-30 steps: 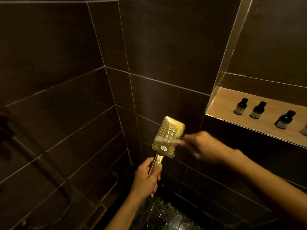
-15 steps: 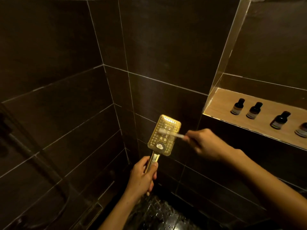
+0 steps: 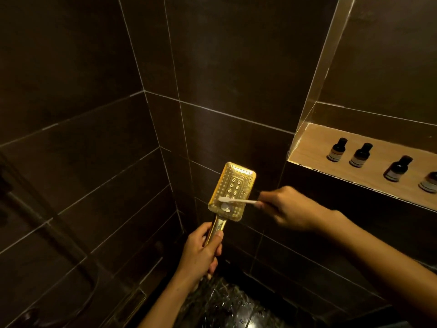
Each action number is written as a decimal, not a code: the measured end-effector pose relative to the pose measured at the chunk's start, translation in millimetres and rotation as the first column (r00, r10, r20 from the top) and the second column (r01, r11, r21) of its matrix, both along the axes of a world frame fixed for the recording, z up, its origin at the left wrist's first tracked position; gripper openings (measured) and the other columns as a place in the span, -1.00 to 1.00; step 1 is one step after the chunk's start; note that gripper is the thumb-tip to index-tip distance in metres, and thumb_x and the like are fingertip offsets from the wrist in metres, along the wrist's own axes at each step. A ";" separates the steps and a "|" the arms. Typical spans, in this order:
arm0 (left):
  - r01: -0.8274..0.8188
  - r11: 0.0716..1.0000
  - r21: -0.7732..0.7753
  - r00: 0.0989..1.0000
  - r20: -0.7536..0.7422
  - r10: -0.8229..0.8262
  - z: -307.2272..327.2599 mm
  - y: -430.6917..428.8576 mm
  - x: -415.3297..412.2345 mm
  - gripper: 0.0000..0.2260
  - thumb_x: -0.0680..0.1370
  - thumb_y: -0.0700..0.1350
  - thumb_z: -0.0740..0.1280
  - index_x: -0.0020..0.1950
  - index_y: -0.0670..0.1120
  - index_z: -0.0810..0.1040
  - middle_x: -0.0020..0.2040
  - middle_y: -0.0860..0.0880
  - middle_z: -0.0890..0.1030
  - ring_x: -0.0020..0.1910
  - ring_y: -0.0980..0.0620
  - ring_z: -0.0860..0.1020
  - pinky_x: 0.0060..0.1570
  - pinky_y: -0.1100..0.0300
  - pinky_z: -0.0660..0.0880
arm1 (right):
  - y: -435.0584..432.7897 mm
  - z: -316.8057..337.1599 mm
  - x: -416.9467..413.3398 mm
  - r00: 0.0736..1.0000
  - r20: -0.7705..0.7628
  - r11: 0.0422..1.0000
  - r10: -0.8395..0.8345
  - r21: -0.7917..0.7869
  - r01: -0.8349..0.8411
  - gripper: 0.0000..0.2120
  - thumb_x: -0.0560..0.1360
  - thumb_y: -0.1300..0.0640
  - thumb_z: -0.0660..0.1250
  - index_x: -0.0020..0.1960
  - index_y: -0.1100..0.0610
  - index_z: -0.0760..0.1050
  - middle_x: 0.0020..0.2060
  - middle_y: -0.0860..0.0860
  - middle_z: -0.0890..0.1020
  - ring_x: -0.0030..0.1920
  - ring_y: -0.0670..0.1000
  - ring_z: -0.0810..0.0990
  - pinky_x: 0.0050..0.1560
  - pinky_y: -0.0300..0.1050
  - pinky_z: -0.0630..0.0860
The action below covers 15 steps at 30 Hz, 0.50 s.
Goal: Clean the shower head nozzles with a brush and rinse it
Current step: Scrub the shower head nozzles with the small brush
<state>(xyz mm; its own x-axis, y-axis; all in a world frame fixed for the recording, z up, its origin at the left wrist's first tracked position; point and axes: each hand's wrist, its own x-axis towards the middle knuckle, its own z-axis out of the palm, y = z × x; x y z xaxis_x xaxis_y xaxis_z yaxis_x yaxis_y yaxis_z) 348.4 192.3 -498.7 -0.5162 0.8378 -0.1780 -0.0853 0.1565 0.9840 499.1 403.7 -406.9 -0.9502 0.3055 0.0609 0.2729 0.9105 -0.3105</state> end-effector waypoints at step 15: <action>0.012 1.000 -0.015 0.999 0.047 -0.011 -1.3 -2.9 -1.2 -0.90 0.67 -0.09 0.29 0.11 -0.06 0.56 -0.29 -0.08 0.51 -0.59 0.08 0.34 -0.64 0.28 0.28 | 0.9 6.5 0.8 0.996 -0.012 0.995 -0.083 -0.054 0.082 -0.80 0.66 0.00 0.21 0.06 0.05 0.57 -0.26 -0.01 0.62 -0.31 -0.07 0.62 -0.26 -0.04 0.61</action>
